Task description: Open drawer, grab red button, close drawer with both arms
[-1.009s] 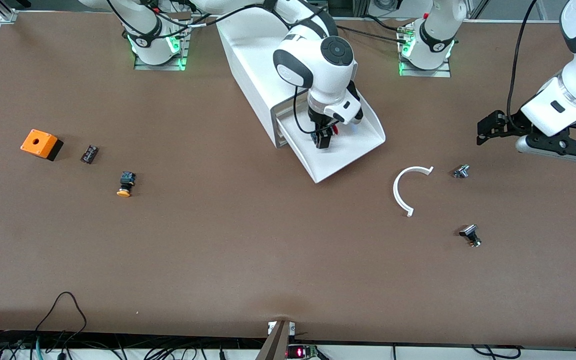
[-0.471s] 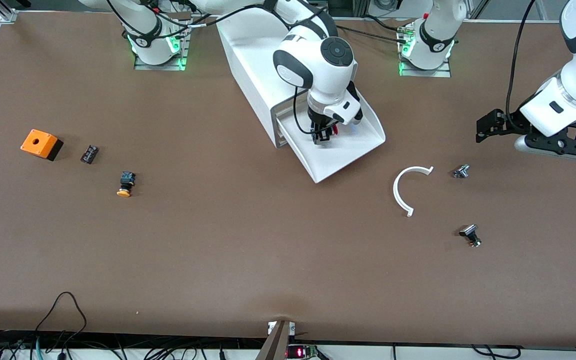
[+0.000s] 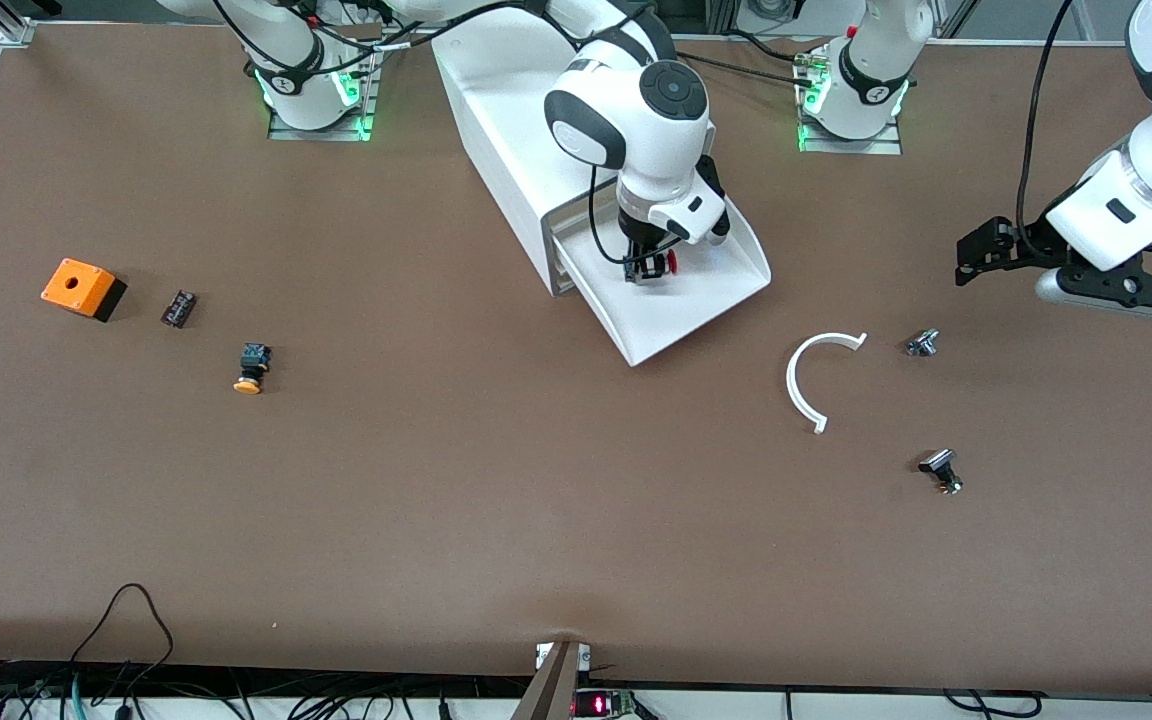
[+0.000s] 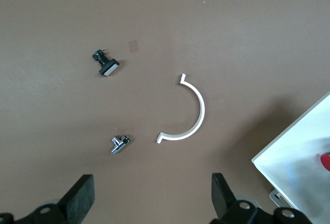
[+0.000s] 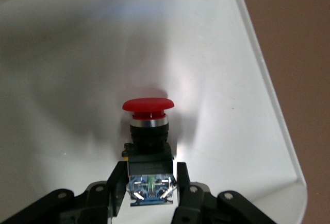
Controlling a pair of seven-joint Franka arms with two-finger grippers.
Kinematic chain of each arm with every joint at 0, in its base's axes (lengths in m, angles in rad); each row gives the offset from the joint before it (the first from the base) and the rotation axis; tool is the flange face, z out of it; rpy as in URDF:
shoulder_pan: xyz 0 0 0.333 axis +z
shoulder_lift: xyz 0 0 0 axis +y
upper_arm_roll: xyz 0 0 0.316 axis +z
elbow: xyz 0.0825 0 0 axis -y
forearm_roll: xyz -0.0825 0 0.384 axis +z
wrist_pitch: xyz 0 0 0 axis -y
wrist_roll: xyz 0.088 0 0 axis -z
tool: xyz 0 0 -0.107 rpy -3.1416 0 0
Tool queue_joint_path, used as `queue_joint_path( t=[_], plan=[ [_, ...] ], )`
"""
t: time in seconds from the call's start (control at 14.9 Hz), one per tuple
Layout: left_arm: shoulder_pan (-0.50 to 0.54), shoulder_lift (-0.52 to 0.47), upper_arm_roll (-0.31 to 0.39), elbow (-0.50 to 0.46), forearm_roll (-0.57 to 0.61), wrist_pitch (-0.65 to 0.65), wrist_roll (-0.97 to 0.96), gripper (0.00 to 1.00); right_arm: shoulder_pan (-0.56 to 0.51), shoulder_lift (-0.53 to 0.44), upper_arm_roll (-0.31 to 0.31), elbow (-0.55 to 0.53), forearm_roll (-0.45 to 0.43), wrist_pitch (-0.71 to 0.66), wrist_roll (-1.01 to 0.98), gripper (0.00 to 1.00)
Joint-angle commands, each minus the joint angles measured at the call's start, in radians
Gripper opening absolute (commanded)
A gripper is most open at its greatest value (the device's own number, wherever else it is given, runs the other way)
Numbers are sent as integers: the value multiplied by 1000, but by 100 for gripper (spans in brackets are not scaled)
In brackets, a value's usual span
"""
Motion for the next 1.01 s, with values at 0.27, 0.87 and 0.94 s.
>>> queue_joint_path(
  t=[0.27, 0.87, 0.94],
  plan=[
    [-9, 14, -4, 36, 27, -18, -15, 100, -31, -28, 22, 9, -3, -23, 20, 41],
    [-15, 109, -106, -29, 25, 190, -194, 100, -7, -108, 14, 12, -10, -35, 237, 32],
    [-15, 119, -120, -52, 27, 227, -223, 100, -13, -125, 10, 10, -14, -41, 277, 33]
  ],
)
